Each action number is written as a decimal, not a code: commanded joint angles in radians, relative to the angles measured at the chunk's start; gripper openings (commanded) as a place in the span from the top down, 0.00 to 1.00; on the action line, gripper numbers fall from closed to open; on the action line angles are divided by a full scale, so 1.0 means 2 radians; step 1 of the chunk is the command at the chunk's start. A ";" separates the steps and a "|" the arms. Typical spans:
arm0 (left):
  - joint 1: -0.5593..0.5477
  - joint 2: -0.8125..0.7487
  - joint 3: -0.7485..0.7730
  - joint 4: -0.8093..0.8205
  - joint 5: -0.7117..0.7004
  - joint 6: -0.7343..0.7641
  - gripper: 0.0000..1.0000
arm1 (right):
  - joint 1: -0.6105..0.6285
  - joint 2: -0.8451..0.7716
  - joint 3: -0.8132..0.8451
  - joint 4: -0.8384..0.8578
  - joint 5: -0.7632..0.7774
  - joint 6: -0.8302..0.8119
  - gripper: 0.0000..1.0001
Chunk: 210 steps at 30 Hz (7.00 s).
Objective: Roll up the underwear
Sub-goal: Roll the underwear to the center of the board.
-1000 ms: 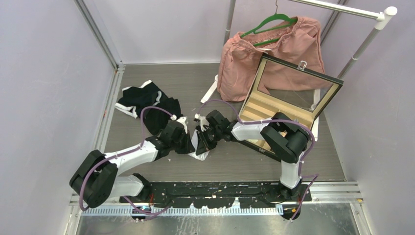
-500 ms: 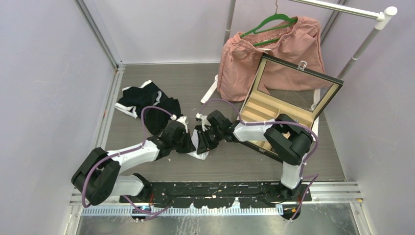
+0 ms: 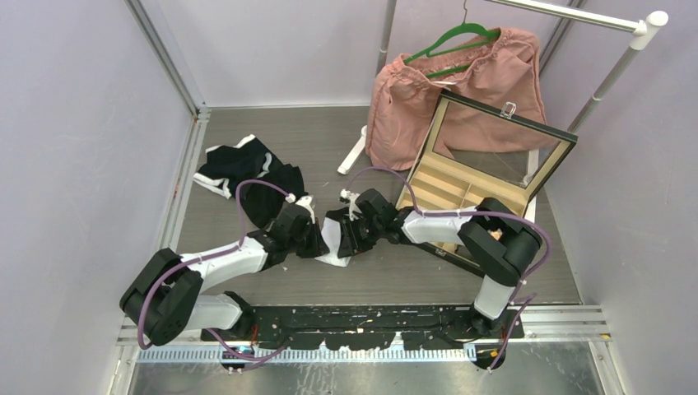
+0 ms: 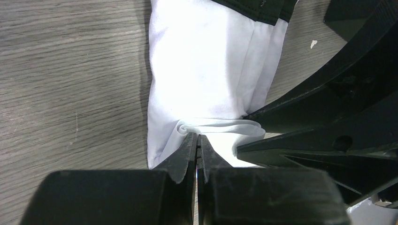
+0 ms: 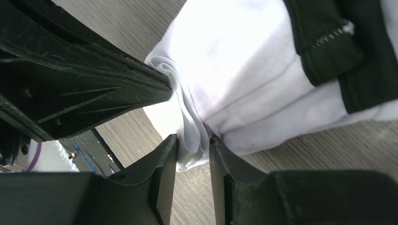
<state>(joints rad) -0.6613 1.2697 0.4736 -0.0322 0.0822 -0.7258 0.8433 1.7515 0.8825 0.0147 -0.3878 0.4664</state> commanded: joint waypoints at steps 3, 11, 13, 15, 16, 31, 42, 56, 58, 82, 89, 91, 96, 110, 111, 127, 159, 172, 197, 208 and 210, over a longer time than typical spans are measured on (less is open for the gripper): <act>0.002 0.006 -0.020 -0.043 -0.029 0.012 0.99 | -0.004 -0.030 -0.029 -0.031 0.056 0.007 0.61; 0.002 0.004 -0.020 -0.043 -0.029 0.012 0.99 | -0.003 -0.039 -0.039 -0.037 0.098 0.036 0.67; 0.002 0.004 -0.021 -0.043 -0.028 0.012 0.99 | -0.003 -0.042 -0.041 -0.043 0.109 0.041 0.72; 0.002 0.004 -0.021 -0.043 -0.027 0.012 0.99 | -0.001 -0.041 -0.041 -0.048 0.118 0.043 0.76; 0.002 0.004 -0.020 -0.043 -0.027 0.012 0.99 | 0.002 -0.040 -0.040 -0.056 0.125 0.042 0.79; 0.002 0.002 -0.023 -0.043 -0.027 0.010 0.99 | 0.116 0.019 0.002 -0.178 0.367 -0.002 0.76; 0.002 0.003 -0.024 -0.043 -0.027 0.008 0.99 | 0.146 -0.014 -0.035 -0.123 0.407 0.012 0.56; 0.002 0.007 -0.021 -0.042 -0.027 0.011 0.99 | 0.141 -0.165 -0.056 -0.060 0.387 -0.104 0.48; 0.002 0.009 -0.020 -0.043 -0.027 0.011 0.99 | 0.142 -0.196 -0.084 0.009 0.365 -0.160 0.48; 0.002 0.012 -0.020 -0.042 -0.025 0.011 0.99 | 0.212 -0.081 -0.100 0.136 0.224 -0.665 0.43; 0.002 0.013 -0.020 -0.043 -0.024 0.011 0.99 | 0.212 -0.047 -0.086 0.097 0.270 -0.692 0.43; 0.002 0.012 -0.020 -0.043 -0.024 0.011 0.99 | 0.212 -0.040 -0.082 0.083 0.284 -0.694 0.43; 0.002 0.012 -0.019 -0.045 -0.025 0.010 0.99 | 0.211 -0.025 -0.062 0.019 0.304 -0.680 0.45; 0.002 0.011 -0.017 -0.048 -0.029 0.008 0.99 | 0.203 0.008 -0.053 0.010 0.321 -0.621 0.74; 0.002 0.011 -0.017 -0.048 -0.030 0.007 0.99 | 0.202 0.008 -0.054 0.012 0.322 -0.618 0.80; 0.010 -0.114 0.028 -0.158 -0.076 -0.007 0.99 | 0.192 -0.042 -0.064 0.026 0.174 -0.419 0.99; 0.010 -0.221 0.034 -0.200 0.005 0.027 0.99 | 0.038 0.052 -0.083 0.302 -0.211 0.061 0.99; 0.009 -0.211 0.025 -0.171 0.034 0.033 0.99 | -0.010 0.082 -0.086 0.306 -0.194 0.108 0.99; 0.010 -0.122 -0.006 -0.091 0.035 0.035 0.99 | -0.021 0.056 -0.047 0.129 -0.116 0.015 0.92; 0.010 -0.061 -0.004 -0.084 -0.015 0.019 0.99 | -0.021 0.043 -0.039 0.091 -0.091 -0.006 0.84; 0.010 -0.053 -0.005 -0.089 -0.022 0.016 0.99 | -0.021 0.035 -0.037 0.076 -0.080 -0.013 0.81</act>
<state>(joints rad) -0.6460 1.1320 0.4625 -0.2050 0.1196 -0.6838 0.8043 1.8526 0.8047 0.3016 -0.6922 0.5243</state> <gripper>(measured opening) 0.012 0.178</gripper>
